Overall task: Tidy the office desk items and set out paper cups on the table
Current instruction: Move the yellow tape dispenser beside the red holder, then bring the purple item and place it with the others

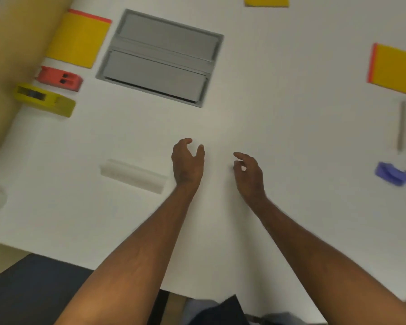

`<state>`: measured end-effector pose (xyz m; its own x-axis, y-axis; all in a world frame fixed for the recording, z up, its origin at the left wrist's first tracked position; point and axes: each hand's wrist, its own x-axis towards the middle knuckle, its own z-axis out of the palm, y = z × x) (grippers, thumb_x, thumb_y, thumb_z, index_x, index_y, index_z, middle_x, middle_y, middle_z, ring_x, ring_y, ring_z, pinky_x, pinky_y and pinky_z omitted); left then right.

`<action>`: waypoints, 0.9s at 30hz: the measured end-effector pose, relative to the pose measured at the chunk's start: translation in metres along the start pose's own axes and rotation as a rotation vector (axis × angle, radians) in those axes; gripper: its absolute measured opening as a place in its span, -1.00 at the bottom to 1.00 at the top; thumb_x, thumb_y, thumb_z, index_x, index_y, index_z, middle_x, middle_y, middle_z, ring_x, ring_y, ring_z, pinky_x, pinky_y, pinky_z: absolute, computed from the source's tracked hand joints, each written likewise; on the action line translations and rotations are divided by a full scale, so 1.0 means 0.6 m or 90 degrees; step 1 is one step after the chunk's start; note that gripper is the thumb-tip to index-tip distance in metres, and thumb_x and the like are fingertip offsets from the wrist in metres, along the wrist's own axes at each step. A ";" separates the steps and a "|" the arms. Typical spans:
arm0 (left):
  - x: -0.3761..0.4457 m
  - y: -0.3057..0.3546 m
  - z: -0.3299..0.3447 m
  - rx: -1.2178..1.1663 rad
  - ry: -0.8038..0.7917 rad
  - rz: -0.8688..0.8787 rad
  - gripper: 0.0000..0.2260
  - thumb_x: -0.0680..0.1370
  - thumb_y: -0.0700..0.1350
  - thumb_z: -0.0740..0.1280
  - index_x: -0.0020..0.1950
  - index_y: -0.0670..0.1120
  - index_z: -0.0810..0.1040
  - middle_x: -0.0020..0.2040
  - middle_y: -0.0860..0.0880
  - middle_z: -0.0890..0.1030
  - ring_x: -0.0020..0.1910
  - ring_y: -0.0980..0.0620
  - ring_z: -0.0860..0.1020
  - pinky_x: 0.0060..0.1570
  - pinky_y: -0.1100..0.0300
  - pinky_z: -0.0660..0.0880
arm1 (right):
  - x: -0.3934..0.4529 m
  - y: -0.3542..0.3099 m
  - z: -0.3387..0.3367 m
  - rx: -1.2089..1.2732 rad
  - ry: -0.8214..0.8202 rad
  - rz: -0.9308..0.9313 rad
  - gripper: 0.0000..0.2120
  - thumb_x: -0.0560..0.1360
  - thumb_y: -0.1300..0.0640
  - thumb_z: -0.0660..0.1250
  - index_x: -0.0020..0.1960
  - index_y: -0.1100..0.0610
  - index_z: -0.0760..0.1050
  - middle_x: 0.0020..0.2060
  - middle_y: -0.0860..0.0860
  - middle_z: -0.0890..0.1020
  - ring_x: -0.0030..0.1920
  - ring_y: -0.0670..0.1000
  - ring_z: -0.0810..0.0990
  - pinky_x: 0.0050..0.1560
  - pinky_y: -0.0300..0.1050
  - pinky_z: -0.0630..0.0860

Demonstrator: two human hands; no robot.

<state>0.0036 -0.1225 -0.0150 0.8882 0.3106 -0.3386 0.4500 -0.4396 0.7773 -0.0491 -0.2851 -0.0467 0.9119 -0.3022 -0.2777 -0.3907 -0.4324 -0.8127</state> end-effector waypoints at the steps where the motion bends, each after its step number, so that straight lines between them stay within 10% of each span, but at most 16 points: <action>1: -0.026 0.003 0.028 0.020 -0.025 0.014 -0.66 0.59 -0.01 0.37 0.33 -0.10 0.50 0.29 -0.04 0.54 0.32 -0.03 0.47 0.25 0.19 0.41 | -0.009 0.023 -0.028 -0.006 0.014 0.011 -0.71 0.64 0.18 0.24 0.33 0.10 0.56 0.20 -0.04 0.58 0.16 -0.04 0.61 0.12 -0.34 0.53; 22: -0.378 0.172 0.595 0.152 -0.330 0.101 -0.56 0.58 0.08 0.36 0.40 -0.07 0.46 0.35 -0.06 0.51 0.34 -0.05 0.48 0.29 0.12 0.42 | -0.022 0.405 -0.622 0.002 0.220 0.174 -0.73 0.64 0.22 0.24 0.30 0.14 0.56 0.26 0.06 0.55 0.18 0.03 0.62 0.21 -0.22 0.53; 27: -0.393 0.216 0.685 0.160 -0.348 0.113 -0.58 0.58 0.07 0.37 0.39 -0.07 0.47 0.33 -0.06 0.52 0.32 -0.05 0.49 0.30 0.10 0.44 | 0.025 0.452 -0.685 0.024 0.279 0.201 -0.76 0.63 0.24 0.24 0.26 0.18 0.55 0.21 0.08 0.57 0.14 0.02 0.61 0.00 -0.54 0.39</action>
<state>-0.1093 -0.5993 -0.0522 0.8405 -0.2324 -0.4894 0.2403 -0.6498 0.7211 -0.1929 -0.7563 -0.0608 0.6100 -0.7417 -0.2788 -0.6255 -0.2346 -0.7441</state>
